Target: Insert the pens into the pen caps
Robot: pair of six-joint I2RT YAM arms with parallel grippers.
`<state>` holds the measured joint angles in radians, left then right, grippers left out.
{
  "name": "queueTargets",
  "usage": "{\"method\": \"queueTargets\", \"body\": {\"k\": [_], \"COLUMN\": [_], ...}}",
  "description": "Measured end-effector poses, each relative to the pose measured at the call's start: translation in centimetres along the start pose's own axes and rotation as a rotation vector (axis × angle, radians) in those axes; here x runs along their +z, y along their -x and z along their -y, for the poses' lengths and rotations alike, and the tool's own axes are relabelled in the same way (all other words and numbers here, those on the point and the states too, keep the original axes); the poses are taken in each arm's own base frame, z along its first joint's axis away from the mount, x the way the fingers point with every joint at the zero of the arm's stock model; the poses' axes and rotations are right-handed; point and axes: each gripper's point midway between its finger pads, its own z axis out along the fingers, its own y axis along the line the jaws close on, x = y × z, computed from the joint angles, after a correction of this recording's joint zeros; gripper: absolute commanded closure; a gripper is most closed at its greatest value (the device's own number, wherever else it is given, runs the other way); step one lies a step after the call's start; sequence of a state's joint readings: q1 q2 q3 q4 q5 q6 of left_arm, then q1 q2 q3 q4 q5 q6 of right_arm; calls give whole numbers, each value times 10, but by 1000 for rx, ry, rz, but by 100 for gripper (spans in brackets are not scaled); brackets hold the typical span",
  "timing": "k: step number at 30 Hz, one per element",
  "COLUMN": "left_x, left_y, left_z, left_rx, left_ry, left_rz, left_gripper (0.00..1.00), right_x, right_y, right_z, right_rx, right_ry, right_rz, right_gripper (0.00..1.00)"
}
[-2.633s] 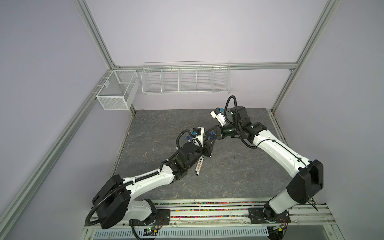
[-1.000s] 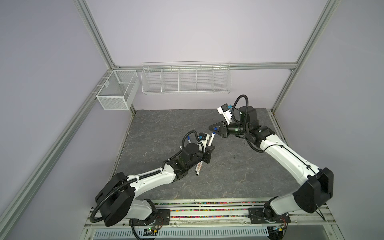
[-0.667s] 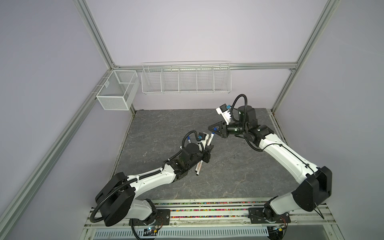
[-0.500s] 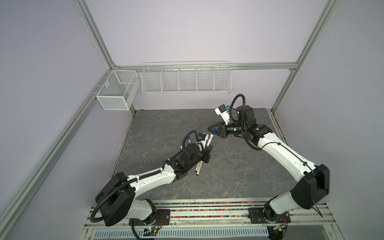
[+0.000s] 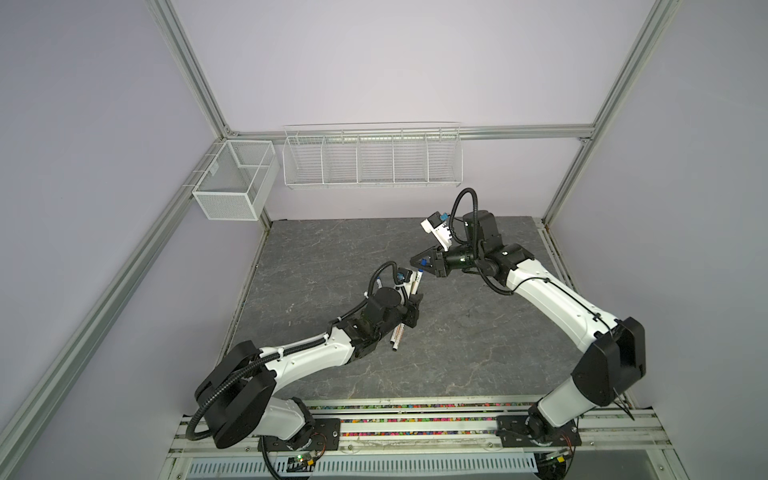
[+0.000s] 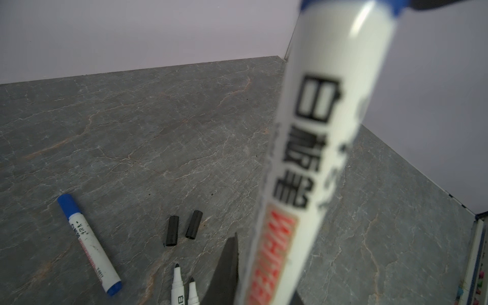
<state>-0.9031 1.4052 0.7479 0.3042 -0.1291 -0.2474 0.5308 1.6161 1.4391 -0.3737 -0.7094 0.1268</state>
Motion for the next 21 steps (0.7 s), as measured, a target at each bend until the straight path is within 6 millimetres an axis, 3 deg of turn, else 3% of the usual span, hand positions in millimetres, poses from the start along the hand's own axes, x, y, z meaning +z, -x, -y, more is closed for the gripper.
{"method": "queueTargets", "body": {"k": [8,12,15,21], "left_x": [2,2,-1,-14], "left_y": [-4,-2,-2,-1], "left_z": [-3,-5,-1,10], "left_rx": [0,-8,-19,-68], "left_ry": [17,10,-24,-99], "left_rz": [-8,-7,-20,-56], "left_gripper": [100,100,100,100], "right_x": [6,1,-3,-3], "right_y": [-3,-4,-6,-8], "right_z": [1,11,20,16], "right_rx": [-12,34,89,147], "right_ry": [1,-16,-24,1], "right_rz": [-16,-8,-8,-19], "right_gripper": [93,93,93,93]}}
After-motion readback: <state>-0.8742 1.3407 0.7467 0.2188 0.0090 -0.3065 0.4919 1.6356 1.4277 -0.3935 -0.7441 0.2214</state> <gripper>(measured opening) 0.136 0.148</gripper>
